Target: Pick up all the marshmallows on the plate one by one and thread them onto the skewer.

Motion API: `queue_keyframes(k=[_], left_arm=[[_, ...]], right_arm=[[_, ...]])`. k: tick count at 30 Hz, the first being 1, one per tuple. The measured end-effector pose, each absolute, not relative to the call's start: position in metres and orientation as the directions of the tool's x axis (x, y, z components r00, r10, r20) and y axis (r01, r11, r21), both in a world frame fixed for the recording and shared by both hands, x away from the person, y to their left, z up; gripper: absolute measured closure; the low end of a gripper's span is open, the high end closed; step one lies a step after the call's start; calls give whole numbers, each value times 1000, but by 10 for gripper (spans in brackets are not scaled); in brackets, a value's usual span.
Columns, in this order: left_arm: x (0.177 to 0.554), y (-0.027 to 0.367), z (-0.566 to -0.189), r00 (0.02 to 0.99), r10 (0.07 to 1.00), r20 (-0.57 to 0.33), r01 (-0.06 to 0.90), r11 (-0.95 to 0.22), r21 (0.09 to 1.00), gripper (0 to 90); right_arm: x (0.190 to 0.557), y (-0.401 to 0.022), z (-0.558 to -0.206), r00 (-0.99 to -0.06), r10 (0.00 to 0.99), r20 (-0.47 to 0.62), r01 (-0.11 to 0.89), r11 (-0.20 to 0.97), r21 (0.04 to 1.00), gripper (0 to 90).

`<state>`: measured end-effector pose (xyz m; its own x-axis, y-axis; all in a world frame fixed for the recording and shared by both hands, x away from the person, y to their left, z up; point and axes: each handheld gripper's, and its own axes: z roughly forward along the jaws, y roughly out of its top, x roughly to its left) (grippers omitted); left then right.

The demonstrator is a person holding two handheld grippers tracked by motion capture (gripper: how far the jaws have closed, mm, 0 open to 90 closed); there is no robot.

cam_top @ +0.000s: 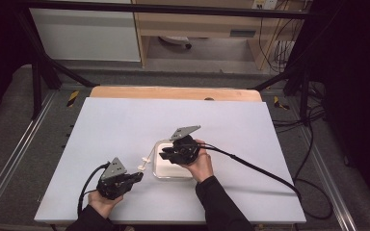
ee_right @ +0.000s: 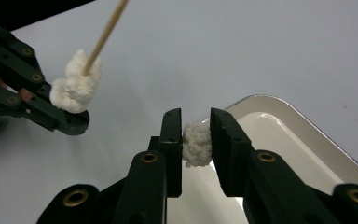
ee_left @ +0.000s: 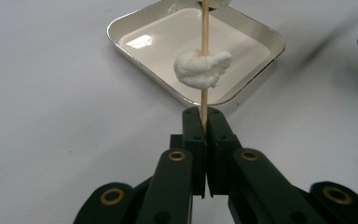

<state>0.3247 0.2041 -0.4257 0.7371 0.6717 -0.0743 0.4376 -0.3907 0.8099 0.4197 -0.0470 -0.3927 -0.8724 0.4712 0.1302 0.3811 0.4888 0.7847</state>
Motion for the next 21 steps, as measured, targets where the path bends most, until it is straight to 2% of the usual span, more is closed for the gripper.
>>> queue_keyframes(k=[21], left_arm=[[321, 194, -426, 759, 649, -56, 415, -415, 810, 881]], right_arm=[[405, -85, -347, -874, 420, 246, 383, 281, 880, 757]])
